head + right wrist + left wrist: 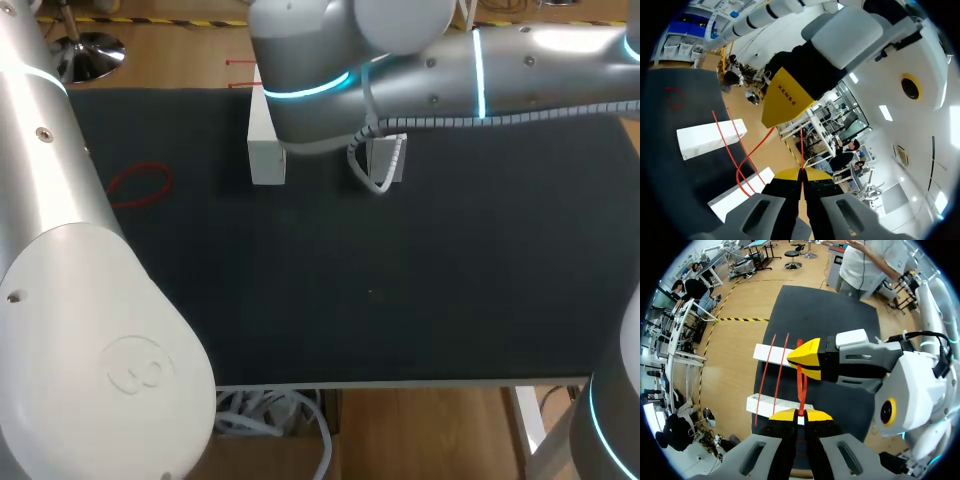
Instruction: Grab the tape and strap the tape.
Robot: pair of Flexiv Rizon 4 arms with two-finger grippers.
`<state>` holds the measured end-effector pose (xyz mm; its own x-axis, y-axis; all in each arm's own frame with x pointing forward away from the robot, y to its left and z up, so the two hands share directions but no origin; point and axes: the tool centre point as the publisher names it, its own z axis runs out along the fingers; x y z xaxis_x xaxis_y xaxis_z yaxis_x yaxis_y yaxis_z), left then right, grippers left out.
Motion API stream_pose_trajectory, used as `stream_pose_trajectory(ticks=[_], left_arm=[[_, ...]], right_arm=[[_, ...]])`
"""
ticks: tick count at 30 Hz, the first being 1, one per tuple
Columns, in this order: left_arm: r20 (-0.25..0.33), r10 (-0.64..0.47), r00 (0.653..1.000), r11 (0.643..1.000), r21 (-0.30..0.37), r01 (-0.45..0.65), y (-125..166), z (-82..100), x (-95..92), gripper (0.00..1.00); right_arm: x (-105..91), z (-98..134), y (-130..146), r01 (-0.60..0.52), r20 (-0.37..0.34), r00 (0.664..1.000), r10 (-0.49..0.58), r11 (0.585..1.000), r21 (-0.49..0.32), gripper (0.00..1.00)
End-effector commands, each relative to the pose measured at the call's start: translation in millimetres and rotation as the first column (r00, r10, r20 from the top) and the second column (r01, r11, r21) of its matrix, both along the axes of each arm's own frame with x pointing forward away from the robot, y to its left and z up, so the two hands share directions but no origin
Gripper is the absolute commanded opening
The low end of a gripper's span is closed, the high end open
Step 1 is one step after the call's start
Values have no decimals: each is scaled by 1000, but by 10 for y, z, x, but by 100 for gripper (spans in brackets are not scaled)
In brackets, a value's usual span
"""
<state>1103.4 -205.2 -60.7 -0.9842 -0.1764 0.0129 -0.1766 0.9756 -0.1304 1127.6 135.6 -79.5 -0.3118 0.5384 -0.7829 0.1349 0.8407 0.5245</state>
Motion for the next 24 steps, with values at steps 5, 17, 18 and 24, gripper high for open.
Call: stream_pose_trajectory(ticks=[5,17,18,24], left_arm=[[-5,-1,1000,1000,5,1,-6,17,11,0],[-5,-1,1000,1000,5,1,-6,17,11,0],[-5,-1,1000,1000,5,1,-6,17,11,0],[-5,-1,1000,1000,5,1,-6,17,11,0]], right_arm=[[-7,5,-41,2,3,1000,-2,1000,-30,0],[-14,22,-78,-18,32,999,22,995,-102,0],[-16,23,-74,-22,37,999,26,993,-112,0],[-11,21,-37,-27,38,999,31,993,-117,0]])
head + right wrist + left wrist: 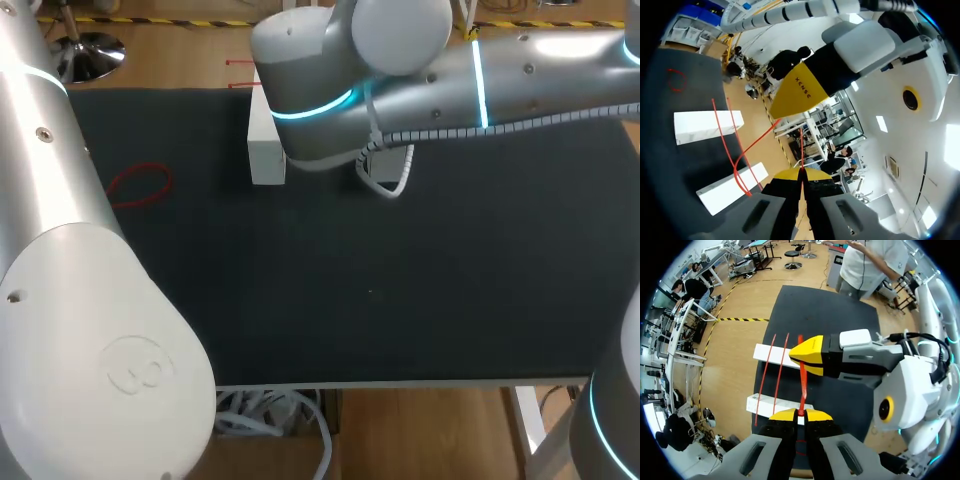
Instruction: Grab the tape and strap the tape.
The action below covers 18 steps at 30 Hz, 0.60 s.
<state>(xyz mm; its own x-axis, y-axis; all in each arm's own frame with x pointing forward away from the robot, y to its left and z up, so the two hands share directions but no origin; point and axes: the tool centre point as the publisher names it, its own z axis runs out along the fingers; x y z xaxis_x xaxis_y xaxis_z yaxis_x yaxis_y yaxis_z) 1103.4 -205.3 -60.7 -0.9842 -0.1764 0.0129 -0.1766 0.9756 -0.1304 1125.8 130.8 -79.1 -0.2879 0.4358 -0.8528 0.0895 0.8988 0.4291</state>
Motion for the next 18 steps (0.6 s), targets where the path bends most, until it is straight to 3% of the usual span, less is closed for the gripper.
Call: stream_pose_trajectory(ticks=[1,18], left_arm=[[-5,-1,1000,1000,5,1,-6,17,11,0],[-5,-1,1000,1000,5,1,-6,17,11,0]], right_arm=[[2,17,31,-6,-4,1000,6,1000,-6,0],[22,-17,108,-7,0,1000,7,1000,-22,0]])
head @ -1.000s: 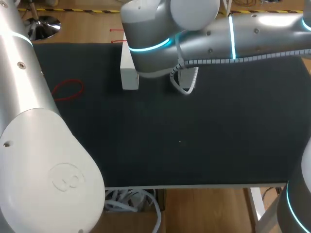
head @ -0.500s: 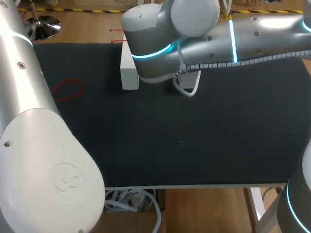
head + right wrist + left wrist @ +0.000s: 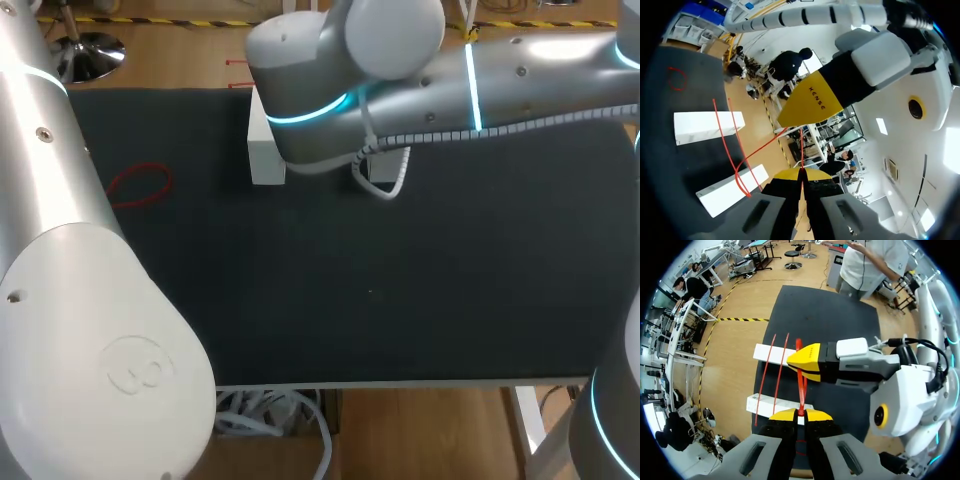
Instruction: Grab the tape and strap the tape.
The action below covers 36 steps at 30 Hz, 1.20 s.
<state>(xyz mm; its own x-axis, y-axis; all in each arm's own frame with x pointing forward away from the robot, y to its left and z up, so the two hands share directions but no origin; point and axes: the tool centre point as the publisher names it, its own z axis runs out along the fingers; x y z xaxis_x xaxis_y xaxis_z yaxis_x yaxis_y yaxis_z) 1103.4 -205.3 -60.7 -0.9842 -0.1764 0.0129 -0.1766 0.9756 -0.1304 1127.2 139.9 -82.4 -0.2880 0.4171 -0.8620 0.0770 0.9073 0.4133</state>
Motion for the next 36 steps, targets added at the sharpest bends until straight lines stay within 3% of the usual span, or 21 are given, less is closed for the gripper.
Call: stream_pose_trajectory(ticks=[1,36], left_arm=[[-5,-1,1000,1000,5,1,-6,17,11,0],[-5,-1,1000,1000,5,1,-6,17,11,0]], right_arm=[[7,15,20,5,-5,1000,-5,1000,-5,0],[-5,45,61,43,26,999,-42,999,-26,0]])
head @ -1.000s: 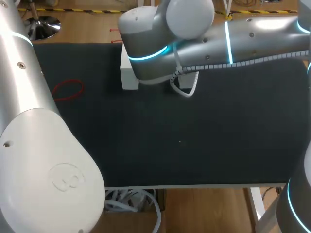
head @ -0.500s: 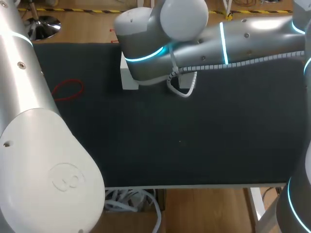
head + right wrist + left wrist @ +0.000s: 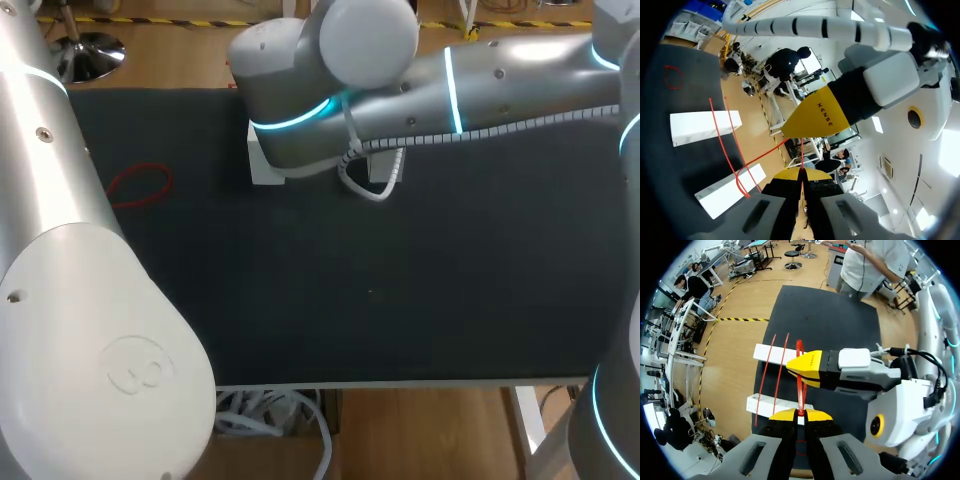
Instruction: Grab the tape and strap the tape.
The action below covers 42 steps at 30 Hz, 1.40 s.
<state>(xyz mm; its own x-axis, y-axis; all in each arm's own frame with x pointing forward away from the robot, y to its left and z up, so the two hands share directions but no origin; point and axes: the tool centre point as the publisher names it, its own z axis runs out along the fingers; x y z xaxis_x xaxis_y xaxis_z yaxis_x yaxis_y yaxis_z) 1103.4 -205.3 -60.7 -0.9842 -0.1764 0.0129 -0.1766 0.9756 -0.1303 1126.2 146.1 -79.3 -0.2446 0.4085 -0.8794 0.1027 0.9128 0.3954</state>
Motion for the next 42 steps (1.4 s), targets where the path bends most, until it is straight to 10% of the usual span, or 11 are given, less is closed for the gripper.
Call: stream_pose_trajectory(ticks=[1,42], left_arm=[[-5,-1,1000,1000,5,1,-6,17,11,0],[-5,-1,1000,1000,5,1,-6,17,11,0]], right_arm=[[5,16,-2,1,-3,1000,-1,1000,-6,0],[27,71,-88,-35,59,997,42,993,-117,0]])
